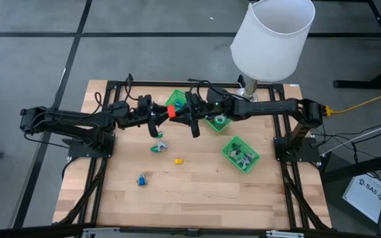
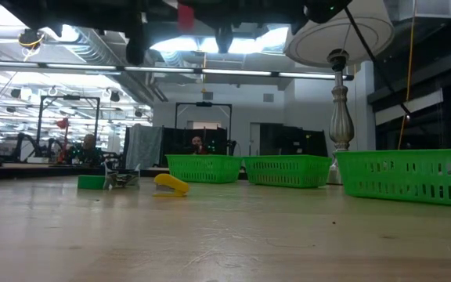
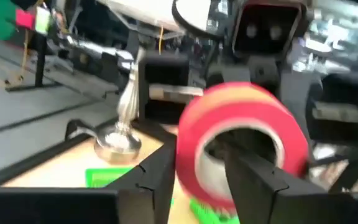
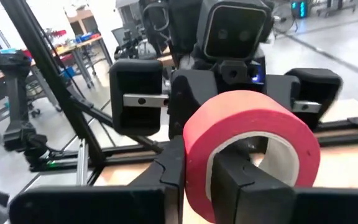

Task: Pick and place Stapler, Stapler remover, tape
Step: Put the red tape into the middle basket

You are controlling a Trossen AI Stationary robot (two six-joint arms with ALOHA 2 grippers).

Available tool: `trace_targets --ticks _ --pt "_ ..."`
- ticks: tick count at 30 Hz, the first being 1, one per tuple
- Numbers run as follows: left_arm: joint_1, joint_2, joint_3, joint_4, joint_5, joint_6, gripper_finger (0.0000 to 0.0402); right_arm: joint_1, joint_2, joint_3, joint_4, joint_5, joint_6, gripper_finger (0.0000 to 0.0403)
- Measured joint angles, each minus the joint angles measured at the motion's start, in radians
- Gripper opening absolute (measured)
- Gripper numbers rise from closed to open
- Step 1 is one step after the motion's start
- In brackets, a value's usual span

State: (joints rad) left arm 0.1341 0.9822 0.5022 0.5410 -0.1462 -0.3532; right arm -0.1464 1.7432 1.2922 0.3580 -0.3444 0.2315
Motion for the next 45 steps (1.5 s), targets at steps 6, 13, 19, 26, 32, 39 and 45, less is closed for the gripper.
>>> trace_targets --ticks 6,13,19,26,32,39,45 --pt "-0.002 -0.126 0.000 -0.210 0.034 -0.005 0.0165 -0.043 -0.073 0.000 -0.205 -0.012 -0.032 0.0045" --pt "0.001 -0.297 0.000 -0.528 0.061 -0.057 0.0174 -0.118 -0.168 0.000 -0.552 0.010 -0.082 0.0045" --pt "0.000 -0.425 0.000 -0.565 0.121 -0.044 0.0171 -0.167 -0.181 0.000 -0.841 0.133 -0.043 0.0045" --pt "0.001 -0.523 0.000 -0.555 0.036 -0.066 0.0171 -0.191 -0.140 0.000 -1.018 0.175 0.001 0.0045" --pt "-0.010 -0.553 -0.005 -0.543 0.147 0.087 0.0171 -0.215 -0.101 0.000 -1.051 0.187 0.023 0.0053" --pt "-0.008 -0.607 -0.126 -0.314 0.306 0.199 0.0172 -0.262 -0.061 0.000 -1.050 0.131 0.023 0.0051" --pt "-0.009 -0.645 -0.279 -0.113 0.274 0.131 0.0173 -0.286 -0.049 0.000 -1.047 0.123 0.018 0.0051"
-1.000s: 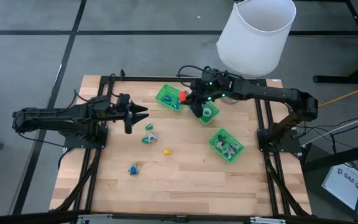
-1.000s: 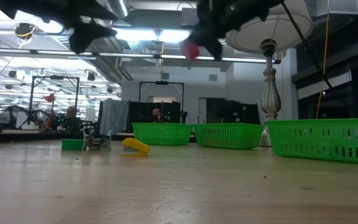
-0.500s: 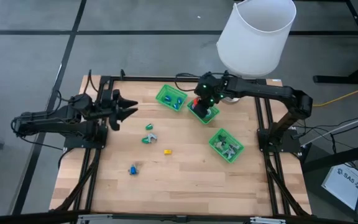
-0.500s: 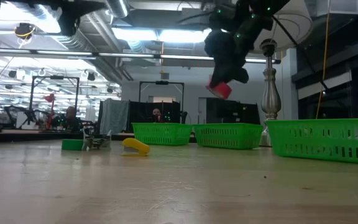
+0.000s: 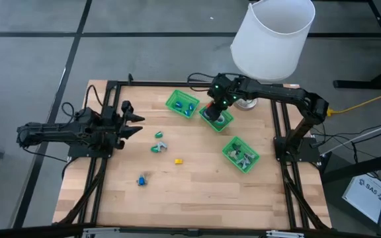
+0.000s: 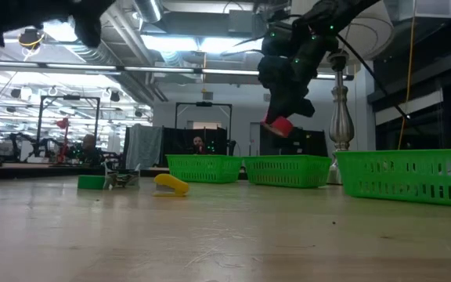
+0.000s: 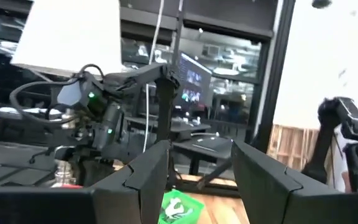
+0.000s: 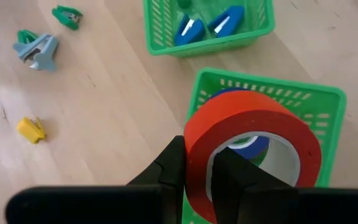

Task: Pick and place Stapler, Stapler remover, tape
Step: Put the red tape into the middle basket

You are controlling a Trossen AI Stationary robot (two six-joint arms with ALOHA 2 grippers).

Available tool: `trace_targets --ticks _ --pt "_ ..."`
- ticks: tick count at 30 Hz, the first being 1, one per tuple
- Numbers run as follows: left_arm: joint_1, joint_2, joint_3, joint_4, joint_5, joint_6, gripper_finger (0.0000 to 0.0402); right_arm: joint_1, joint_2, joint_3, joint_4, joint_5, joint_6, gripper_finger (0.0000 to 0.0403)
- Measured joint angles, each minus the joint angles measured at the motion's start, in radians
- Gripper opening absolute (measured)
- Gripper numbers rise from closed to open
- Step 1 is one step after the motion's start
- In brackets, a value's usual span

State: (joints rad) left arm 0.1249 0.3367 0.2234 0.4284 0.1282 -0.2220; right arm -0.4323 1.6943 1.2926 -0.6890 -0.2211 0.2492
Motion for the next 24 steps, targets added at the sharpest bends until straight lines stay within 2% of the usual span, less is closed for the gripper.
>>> trace_targets --ticks 6,11,14,19,24 --pt "0.000 -0.041 -0.110 0.065 -0.134 -0.036 0.0173 -0.022 0.000 0.000 -0.004 -0.019 -0.022 0.0051" --pt "0.000 -0.073 -0.189 0.207 -0.160 -0.037 0.0173 -0.024 0.000 0.000 -0.003 -0.036 -0.048 0.0051" --pt "0.000 -0.090 -0.215 0.191 -0.193 -0.046 0.0173 -0.024 0.002 0.000 0.004 -0.038 -0.072 0.0051" --pt "0.000 -0.098 -0.215 0.147 -0.197 -0.047 0.0173 -0.029 0.014 0.000 0.022 -0.041 -0.106 0.0051" --pt "0.000 -0.098 -0.215 0.144 -0.159 -0.014 0.0173 -0.032 0.038 0.000 0.010 -0.068 -0.159 0.0051"
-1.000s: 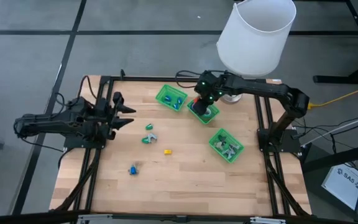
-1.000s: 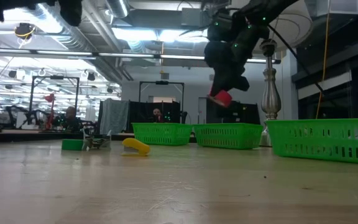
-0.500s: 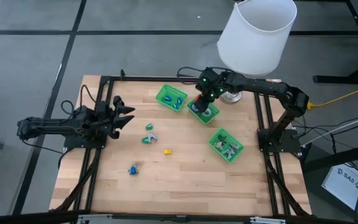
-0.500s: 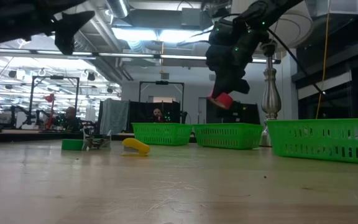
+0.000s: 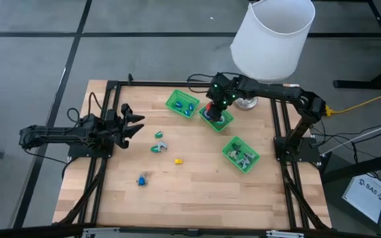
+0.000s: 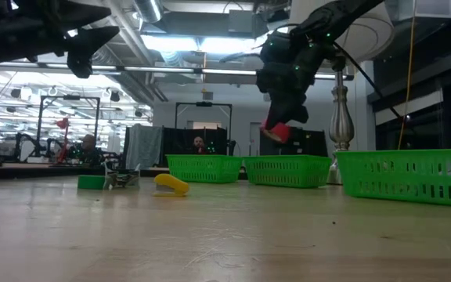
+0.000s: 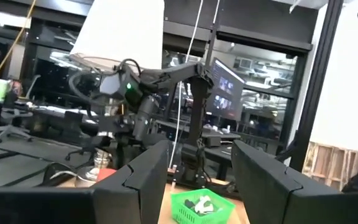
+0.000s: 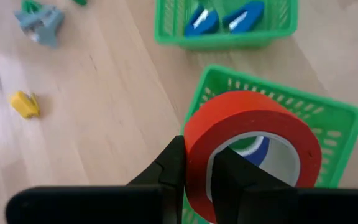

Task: Pick and place Stapler, Stapler remover, tape
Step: Put the red tape into the middle basket

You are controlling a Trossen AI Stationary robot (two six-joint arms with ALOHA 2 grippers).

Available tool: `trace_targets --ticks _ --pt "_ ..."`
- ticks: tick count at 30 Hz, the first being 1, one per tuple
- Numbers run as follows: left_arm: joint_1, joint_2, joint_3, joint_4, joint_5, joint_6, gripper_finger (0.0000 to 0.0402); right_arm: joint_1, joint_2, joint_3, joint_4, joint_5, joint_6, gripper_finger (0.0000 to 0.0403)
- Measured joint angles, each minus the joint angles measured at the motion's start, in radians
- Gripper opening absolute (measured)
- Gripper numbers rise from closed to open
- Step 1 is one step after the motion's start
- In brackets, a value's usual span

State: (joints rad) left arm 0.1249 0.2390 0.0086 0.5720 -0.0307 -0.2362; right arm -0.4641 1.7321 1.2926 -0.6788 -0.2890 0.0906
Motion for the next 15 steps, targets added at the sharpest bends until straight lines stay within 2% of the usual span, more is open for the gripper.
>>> trace_targets --ticks 7,15 --pt "0.001 0.001 0.000 -0.001 -0.027 0.012 0.0173 -0.014 0.034 0.000 -0.018 -0.002 -0.085 0.0053" --pt "0.001 0.001 0.000 -0.081 -0.004 0.068 0.0173 -0.063 0.039 0.000 -0.021 -0.008 -0.189 0.0056"
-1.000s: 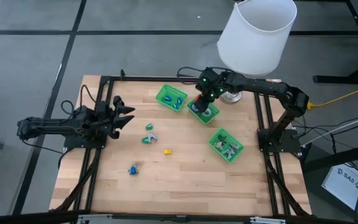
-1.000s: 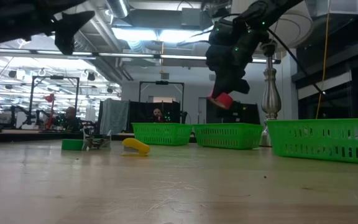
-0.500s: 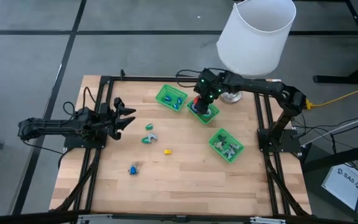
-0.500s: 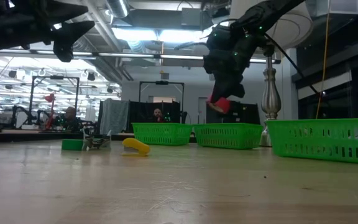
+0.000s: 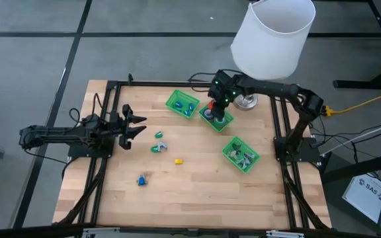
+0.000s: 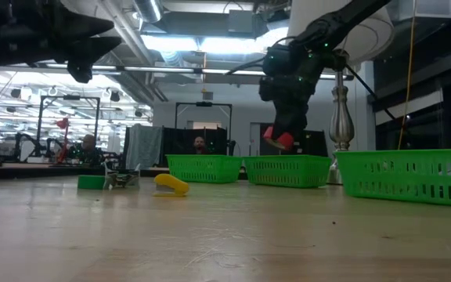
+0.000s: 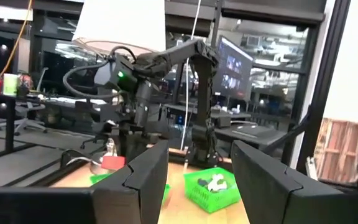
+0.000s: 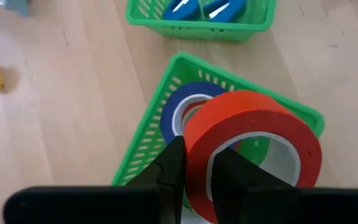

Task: Pick and place Stapler, Stapler remover, tape
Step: Put the red tape into the middle basket

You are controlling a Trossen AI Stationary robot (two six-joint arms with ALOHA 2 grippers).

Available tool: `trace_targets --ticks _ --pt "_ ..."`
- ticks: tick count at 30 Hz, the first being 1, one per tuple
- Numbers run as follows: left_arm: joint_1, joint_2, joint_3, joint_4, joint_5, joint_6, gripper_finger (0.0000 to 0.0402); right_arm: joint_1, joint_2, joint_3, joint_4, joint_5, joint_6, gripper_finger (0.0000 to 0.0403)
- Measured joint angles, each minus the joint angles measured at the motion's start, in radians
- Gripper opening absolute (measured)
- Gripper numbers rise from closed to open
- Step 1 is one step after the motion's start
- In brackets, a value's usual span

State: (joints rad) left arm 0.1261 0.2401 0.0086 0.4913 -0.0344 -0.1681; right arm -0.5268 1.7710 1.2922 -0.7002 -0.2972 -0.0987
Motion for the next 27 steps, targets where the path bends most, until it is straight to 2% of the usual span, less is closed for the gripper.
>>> trace_targets --ticks 9,15,27 --pt "0.000 0.000 0.000 -0.012 0.000 -0.009 0.0173 -0.063 0.000 0.000 -0.043 -0.110 -0.014 0.0057" --pt "0.000 0.000 0.000 -0.027 0.000 -0.004 0.0173 -0.050 0.003 0.000 -0.033 -0.121 -0.059 0.0062" --pt "0.000 0.000 0.000 -0.026 0.001 -0.002 0.0173 -0.032 0.003 0.000 -0.026 -0.115 -0.093 0.0110"
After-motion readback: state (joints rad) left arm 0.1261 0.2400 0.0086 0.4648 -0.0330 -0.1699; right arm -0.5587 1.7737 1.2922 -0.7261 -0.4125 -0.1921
